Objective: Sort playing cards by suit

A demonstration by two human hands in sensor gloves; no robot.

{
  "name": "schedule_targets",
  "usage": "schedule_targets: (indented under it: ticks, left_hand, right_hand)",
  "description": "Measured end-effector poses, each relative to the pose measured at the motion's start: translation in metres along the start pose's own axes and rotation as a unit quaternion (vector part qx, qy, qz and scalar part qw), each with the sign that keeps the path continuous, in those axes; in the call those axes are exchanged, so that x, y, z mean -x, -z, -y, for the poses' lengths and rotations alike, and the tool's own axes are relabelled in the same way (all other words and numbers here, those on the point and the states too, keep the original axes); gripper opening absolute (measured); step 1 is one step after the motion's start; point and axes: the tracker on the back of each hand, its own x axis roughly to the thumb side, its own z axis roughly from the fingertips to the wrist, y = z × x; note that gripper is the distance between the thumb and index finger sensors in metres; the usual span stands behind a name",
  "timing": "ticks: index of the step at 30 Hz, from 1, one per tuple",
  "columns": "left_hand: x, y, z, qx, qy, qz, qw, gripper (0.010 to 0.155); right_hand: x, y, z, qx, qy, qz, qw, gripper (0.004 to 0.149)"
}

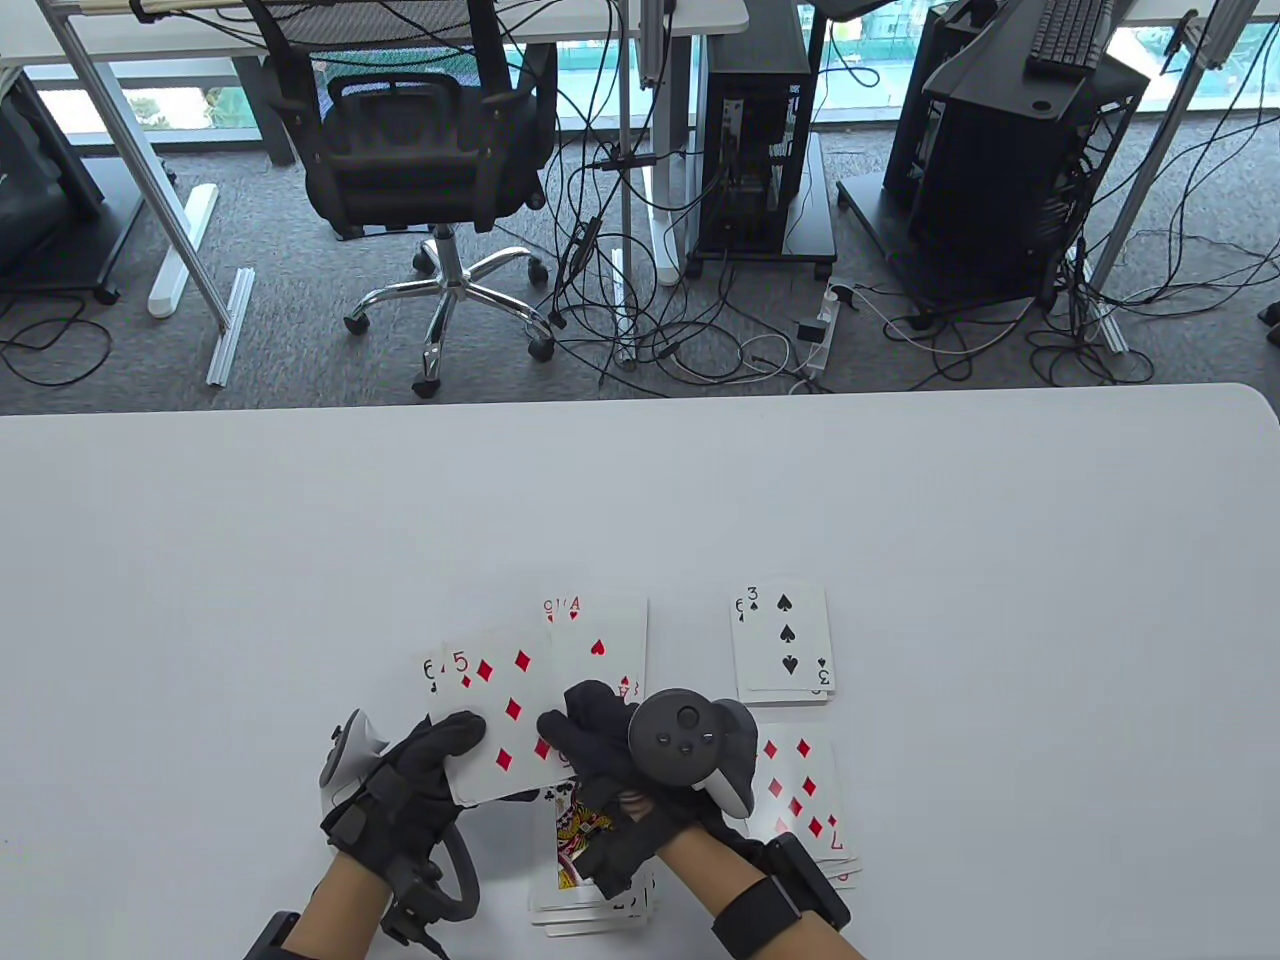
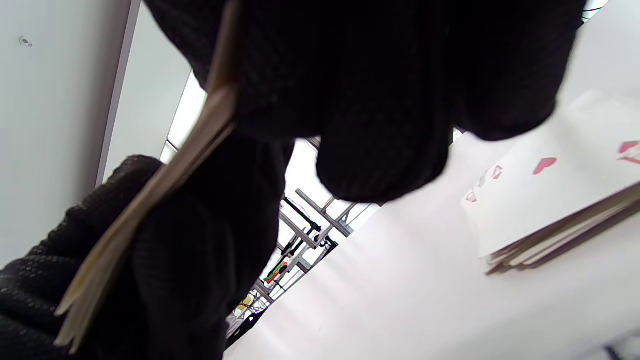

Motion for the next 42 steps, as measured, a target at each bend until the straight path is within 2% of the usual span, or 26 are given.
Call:
schedule_targets:
  ticks: [6,11,16,19,21,27,30,36,40,42]
  left_hand:
    - [-0.003,0.0,0.002,0.005,-0.007,0.011,1.0,0.052]
    - [-0.004,0.0,0.001,0.002,-0.003,0.014,1.0,0.051]
    - [-0.004,0.0,0.002,0.002,-0.008,0.013,1.0,0.051]
    - [-0.004,0.0,0.002,0.0,-0.008,0.014,1.0,0.051]
    - [-0.003,0.0,0.002,-0.001,-0.008,0.013,1.0,0.051]
    - [-0.003,0.0,0.003,-0.004,-0.009,0.011,1.0,0.051]
    - [-0.003,-0.001,0.003,-0.006,-0.009,0.01,1.0,0.051]
    - [-0.004,-0.001,0.003,-0.008,-0.012,0.012,1.0,0.051]
    - [-0.005,-0.002,0.002,-0.011,-0.011,0.017,1.0,0.051]
    - [-0.005,-0.002,0.002,-0.011,-0.011,0.017,1.0,0.052]
  right_hand:
    - [0.006,0.004,0.018,0.0,0.056,-0.021,0.998,0.04]
    - [0.012,-0.001,0.046,0.024,0.035,-0.024,0.999,0.038]
    - [0.027,-0.015,0.088,0.05,-0.001,-0.043,0.998,0.039]
    - [0.042,-0.029,0.111,0.034,-0.052,-0.074,0.995,0.039]
    - [0.053,-0.039,0.12,0.001,-0.093,-0.108,0.99,0.039]
    - [0.084,-0.074,0.126,-0.082,-0.244,-0.196,0.946,0.04]
    - [0.094,-0.083,0.121,-0.105,-0.315,-0.201,0.922,0.041]
    - [0.11,-0.091,0.102,-0.175,-0.411,-0.219,0.868,0.046]
    - [0.11,-0.089,0.096,-0.195,-0.456,-0.21,0.843,0.053]
    - [0.106,-0.084,0.096,-0.201,-0.459,-0.214,0.839,0.055]
